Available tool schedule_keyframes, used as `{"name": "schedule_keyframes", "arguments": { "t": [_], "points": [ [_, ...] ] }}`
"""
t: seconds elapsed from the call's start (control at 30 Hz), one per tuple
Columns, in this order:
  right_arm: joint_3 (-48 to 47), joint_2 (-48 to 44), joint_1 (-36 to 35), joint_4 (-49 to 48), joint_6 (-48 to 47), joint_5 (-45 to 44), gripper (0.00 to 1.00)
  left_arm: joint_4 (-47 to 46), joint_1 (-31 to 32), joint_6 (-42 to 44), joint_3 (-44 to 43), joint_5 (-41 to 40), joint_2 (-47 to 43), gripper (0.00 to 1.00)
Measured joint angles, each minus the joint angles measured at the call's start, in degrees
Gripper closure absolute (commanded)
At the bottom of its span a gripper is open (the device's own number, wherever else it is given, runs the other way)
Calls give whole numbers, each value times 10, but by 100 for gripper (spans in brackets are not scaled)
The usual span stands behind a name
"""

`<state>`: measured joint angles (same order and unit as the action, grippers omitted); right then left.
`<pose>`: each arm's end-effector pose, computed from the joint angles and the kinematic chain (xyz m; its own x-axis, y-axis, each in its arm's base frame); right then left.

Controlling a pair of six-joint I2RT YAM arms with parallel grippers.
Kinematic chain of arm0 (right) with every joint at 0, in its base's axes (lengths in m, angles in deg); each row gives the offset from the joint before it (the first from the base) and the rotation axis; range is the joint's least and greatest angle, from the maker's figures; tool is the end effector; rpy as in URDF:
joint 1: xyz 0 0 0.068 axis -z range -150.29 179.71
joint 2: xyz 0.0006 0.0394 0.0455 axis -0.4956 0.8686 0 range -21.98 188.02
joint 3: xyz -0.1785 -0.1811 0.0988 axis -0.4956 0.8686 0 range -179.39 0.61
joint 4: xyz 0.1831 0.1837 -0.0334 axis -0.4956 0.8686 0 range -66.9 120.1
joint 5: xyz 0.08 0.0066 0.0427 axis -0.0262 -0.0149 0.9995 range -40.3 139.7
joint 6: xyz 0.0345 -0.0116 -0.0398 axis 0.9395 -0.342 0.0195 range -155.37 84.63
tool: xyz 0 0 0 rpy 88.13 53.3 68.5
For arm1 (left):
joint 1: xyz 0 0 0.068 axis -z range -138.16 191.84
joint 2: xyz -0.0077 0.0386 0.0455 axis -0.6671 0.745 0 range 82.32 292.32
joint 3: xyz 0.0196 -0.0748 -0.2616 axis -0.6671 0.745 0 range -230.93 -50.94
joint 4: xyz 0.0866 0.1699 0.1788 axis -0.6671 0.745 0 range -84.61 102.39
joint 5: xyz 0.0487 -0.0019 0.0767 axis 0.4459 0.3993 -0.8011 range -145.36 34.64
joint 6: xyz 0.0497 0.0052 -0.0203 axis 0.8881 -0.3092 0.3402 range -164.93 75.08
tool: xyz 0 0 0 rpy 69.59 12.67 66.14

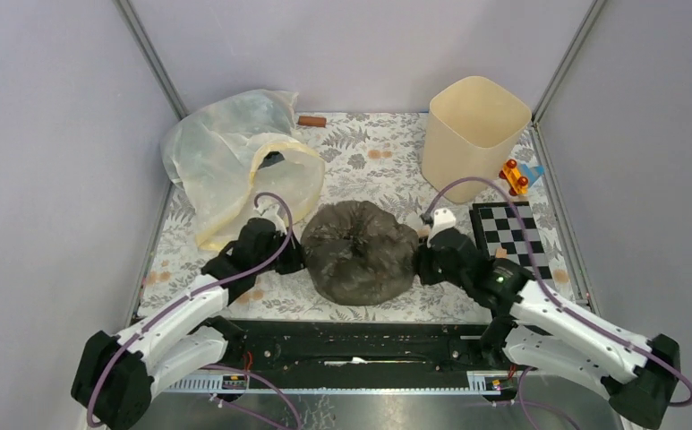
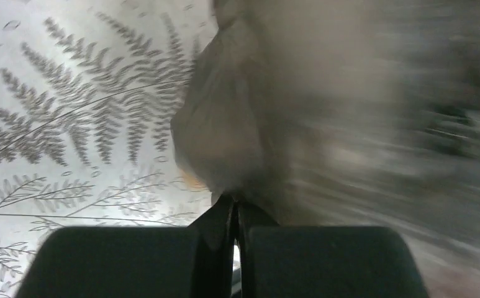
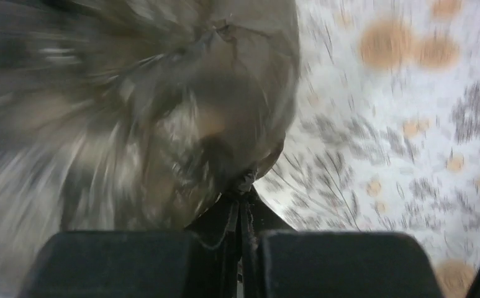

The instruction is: Put the trash bags into the trash bin

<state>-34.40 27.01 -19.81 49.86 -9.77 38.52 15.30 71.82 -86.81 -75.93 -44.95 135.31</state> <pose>0.1232 0.1336 0.2406 -0.6633 -0.1243 -0.7379 -0.4039 0.8896 0.2132 0.1628 -0.1013 0.1953 -0.8068 -0.2925 -0.5133 0.1025 0.7863 -0.6093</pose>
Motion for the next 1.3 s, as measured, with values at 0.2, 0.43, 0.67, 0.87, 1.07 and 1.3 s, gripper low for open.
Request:
{"name": "schedule_keyframes", "arguments": {
  "t": [0.2,0.43,0.67,0.87,1.07,1.3],
  "points": [
    [-159,-50,0,-22,1,12,100,87,7,19,-179,4,-54,100],
    [-245,-74,0,-9,-5,-4,100,152,7,66,-395,-5,-59,100],
    [-265,-64,0,51,-5,-2,100,232,7,92,-411,-1,-31,100],
    [-232,-18,0,60,-20,123,100,245,7,111,-344,1,38,100],
    [-212,23,0,4,-14,319,100,222,7,116,-288,21,141,100],
    [-342,77,0,-87,12,339,100,184,20,117,-288,44,218,100]
  ]
}}
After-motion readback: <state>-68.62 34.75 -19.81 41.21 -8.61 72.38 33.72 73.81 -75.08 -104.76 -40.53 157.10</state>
